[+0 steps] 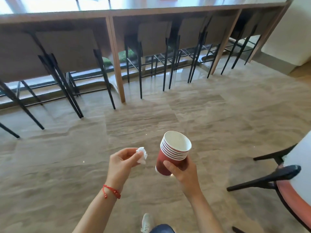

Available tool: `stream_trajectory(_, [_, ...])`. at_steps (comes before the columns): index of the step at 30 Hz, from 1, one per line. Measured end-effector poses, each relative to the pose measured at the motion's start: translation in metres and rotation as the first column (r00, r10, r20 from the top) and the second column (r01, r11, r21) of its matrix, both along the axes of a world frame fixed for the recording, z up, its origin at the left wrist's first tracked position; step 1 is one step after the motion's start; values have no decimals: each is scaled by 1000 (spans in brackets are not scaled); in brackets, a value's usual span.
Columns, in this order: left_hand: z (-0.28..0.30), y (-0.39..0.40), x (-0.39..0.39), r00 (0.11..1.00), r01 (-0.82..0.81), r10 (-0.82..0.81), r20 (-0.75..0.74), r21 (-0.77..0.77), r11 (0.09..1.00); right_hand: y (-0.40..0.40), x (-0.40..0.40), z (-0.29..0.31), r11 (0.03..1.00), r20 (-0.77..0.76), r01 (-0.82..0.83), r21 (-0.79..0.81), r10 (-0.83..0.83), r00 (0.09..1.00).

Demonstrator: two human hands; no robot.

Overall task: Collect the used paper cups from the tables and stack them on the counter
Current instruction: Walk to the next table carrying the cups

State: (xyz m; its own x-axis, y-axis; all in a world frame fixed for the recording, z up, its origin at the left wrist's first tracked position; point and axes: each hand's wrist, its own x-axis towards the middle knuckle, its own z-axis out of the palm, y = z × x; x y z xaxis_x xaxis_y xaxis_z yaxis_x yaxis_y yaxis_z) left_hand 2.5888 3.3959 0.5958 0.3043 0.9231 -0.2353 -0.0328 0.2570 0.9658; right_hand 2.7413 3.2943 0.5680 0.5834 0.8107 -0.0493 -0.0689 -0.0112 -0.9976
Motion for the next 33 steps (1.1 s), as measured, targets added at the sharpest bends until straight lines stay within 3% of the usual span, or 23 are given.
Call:
stream_trajectory(6, [12,78,61,998,60,-59,-16,37,998,67,60,7,996,-7,89,23,-89,996])
stream_trajectory(17, [5,199,188,930,366,-366,-23,19,930,148,136,-4,918,-18,396,-16,-396,918])
stream_trajectory(24, [6,270,287,783,621,-617,-77,44,782,189,180,6,755,-41,656,-26,-656,754])
stream_trajectory(33, [-1,265,394,597,802,-798,-85,42,596,173,243,-4,571,-56,818,-70,-821,569])
